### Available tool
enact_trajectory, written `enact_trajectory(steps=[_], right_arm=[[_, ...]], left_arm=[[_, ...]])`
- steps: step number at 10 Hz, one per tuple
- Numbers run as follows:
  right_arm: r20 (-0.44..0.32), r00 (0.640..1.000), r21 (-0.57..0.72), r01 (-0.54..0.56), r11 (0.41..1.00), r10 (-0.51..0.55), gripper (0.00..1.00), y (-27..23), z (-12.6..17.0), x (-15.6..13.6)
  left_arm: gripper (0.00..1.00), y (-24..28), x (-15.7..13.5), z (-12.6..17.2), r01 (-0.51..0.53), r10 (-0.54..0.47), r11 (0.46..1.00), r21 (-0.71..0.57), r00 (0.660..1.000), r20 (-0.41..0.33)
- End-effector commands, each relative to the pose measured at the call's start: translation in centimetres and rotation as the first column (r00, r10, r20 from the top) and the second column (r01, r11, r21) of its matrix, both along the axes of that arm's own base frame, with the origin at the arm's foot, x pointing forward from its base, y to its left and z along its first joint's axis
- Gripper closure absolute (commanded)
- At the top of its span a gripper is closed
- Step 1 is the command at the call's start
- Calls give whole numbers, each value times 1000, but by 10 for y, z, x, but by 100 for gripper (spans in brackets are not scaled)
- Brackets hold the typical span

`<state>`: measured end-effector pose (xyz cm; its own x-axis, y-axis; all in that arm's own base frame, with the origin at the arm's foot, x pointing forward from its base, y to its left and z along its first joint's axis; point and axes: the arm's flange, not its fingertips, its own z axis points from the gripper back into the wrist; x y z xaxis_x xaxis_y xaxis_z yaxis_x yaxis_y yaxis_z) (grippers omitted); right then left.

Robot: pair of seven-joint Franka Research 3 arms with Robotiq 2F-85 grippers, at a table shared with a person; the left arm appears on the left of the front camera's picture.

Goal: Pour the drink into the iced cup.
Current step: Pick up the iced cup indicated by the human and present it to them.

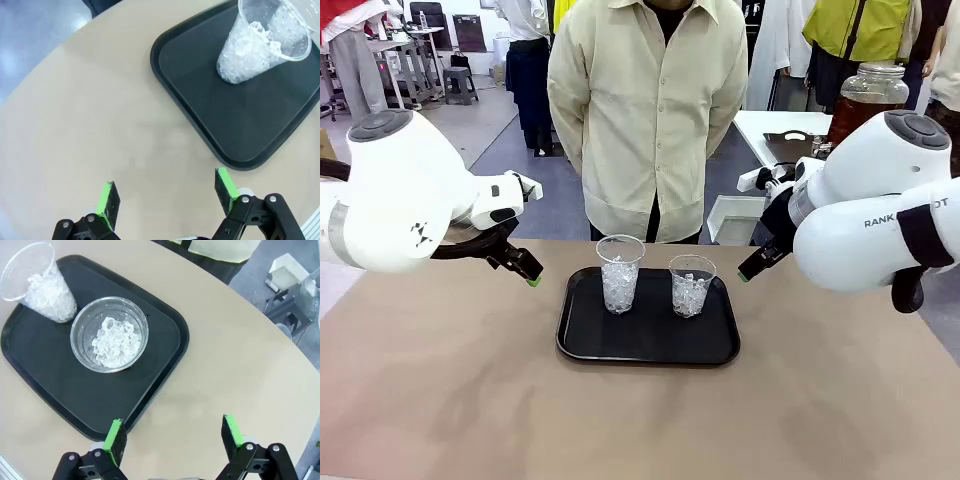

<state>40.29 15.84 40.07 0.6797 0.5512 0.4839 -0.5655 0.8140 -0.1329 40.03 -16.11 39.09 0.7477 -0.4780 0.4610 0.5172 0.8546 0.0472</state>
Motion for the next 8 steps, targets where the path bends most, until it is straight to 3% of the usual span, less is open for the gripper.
enact_trajectory(steps=[1,8], right_arm=[[6,1000,2,1,1000,-1,0,-1,3,0],[6,1000,2,1,1000,-1,0,-1,3,0]], left_arm=[[0,2,0,2,7,-7,1000,9,1000,5],[0,2,0,2,7,-7,1000,9,1000,5]])
